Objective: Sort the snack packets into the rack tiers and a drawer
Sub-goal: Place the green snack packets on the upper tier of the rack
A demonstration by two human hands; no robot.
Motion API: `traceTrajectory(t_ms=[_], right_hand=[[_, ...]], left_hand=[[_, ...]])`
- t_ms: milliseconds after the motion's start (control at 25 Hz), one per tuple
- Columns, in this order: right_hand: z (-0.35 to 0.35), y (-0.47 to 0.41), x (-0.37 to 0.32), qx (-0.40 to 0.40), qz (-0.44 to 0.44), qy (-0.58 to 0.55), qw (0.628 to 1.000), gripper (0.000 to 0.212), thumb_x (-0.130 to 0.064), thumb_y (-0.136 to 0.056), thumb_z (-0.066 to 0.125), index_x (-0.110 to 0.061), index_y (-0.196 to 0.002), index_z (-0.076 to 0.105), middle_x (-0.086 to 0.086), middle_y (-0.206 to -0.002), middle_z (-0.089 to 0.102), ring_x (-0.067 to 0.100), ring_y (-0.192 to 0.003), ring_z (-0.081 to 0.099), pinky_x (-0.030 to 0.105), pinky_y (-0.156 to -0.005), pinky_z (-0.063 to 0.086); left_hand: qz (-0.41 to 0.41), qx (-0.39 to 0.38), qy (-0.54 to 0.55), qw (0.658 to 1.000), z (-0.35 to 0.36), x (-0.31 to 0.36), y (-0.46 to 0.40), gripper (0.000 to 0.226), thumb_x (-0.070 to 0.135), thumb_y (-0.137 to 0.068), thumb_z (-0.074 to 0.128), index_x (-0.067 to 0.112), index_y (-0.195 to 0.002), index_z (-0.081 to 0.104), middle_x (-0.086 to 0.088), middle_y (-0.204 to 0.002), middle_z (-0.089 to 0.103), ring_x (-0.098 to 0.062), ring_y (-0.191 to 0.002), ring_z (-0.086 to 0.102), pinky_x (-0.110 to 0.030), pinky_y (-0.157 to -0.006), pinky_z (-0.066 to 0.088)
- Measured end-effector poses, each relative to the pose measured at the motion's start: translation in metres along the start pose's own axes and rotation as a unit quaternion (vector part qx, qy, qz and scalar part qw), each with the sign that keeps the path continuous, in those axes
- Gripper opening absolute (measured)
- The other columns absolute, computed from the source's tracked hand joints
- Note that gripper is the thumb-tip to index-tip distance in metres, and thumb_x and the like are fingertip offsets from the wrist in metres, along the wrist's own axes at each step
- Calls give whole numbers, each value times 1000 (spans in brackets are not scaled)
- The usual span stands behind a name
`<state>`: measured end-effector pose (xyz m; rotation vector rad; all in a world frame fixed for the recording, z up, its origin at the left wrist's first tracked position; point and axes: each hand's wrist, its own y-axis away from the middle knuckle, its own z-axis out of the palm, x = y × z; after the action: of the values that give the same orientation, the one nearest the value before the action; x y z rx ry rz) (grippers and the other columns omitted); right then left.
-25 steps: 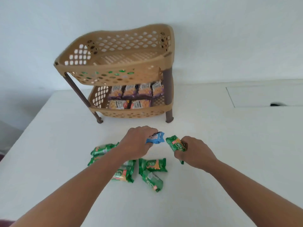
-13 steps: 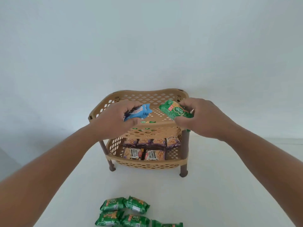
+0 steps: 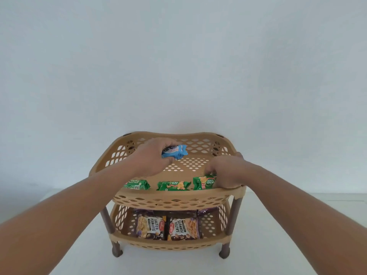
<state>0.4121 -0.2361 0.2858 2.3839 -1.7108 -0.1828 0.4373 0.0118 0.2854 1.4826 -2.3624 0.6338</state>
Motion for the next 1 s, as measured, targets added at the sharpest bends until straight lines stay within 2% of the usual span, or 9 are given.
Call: traceTrajectory(t_ms=[120, 280, 360, 480, 560, 640, 760, 880, 1000], right_hand=[[4, -11, 0, -31, -2, -7, 999, 44, -38, -84, 74, -42, -127, 66, -11, -125, 62, 21, -120, 55, 40, -90, 36], [11, -16, 1, -51, 2, -23, 998, 46, -45, -84, 74, -42, -128, 66, -15, -123, 66, 17, -120, 52, 49, -99, 28], [10, -14, 6, -39, -2, -53, 998, 41, -53, -80, 76, -40, -119, 69, -17, -114, 69, 13, -112, 58, 41, -97, 40], [9, -10, 21, 83, 10, -117, 990, 15, -44, -80, 70, -30, -86, 72, -13, -88, 70, 10, -83, 64, 33, -72, 56], [17, -10, 29, 211, 38, -149, 965, 8, -31, -82, 62, -26, -78, 68, -9, -80, 66, 10, -74, 60, 31, -63, 51], [27, -11, 35, 310, 45, -205, 927, 10, -20, -84, 59, -23, -78, 67, -8, -77, 65, 11, -73, 58, 28, -60, 46], [37, -15, 39, 353, 42, -261, 898, 15, -13, -83, 56, -21, -77, 67, -7, -77, 66, 9, -72, 56, 24, -58, 41], [40, -18, 41, 363, 32, -258, 895, 16, -11, -80, 54, -20, -75, 66, -7, -75, 65, 9, -69, 54, 21, -56, 37], [41, -18, 42, 369, 32, -264, 891, 17, -10, -79, 53, -20, -75, 67, -8, -72, 63, 8, -67, 53, 21, -54, 36]], left_hand=[[8, -56, 6, 998, 14, -3, -22, 47, 26, -92, 69, 27, -138, 57, 8, -124, 65, -6, -95, 61, -22, -75, 43], [26, -113, 18, 993, 30, 4, -47, 44, 24, -92, 70, 22, -134, 60, 7, -121, 68, -6, -99, 63, -19, -79, 44], [38, -134, 5, 990, 39, 11, -58, 42, 24, -91, 71, 21, -132, 61, 6, -120, 69, -9, -100, 63, -19, -78, 44], [50, -159, -14, 986, 55, 21, -71, 42, 27, -89, 74, 20, -129, 62, 4, -120, 67, -13, -99, 61, -20, -76, 42], [53, -173, -24, 983, 68, 28, -78, 45, 29, -88, 76, 20, -129, 62, 4, -120, 66, -15, -99, 60, -21, -75, 42], [55, -189, -31, 980, 80, 34, -82, 50, 29, -85, 79, 19, -131, 61, 3, -124, 65, -17, -104, 61, -25, -83, 46], [59, -200, -43, 977, 98, 40, -86, 48, 28, -83, 81, 20, -127, 64, 4, -126, 66, -14, -103, 60, -23, -83, 42], [56, -192, -43, 979, 108, 38, -85, 43, 25, -84, 80, 22, -125, 66, 5, -124, 68, -10, -93, 58, -18, -77, 39], [36, -192, -14, 981, 110, 35, -85, 53, 29, -81, 84, 22, -129, 62, 6, -125, 66, -9, -98, 59, -17, -78, 40]])
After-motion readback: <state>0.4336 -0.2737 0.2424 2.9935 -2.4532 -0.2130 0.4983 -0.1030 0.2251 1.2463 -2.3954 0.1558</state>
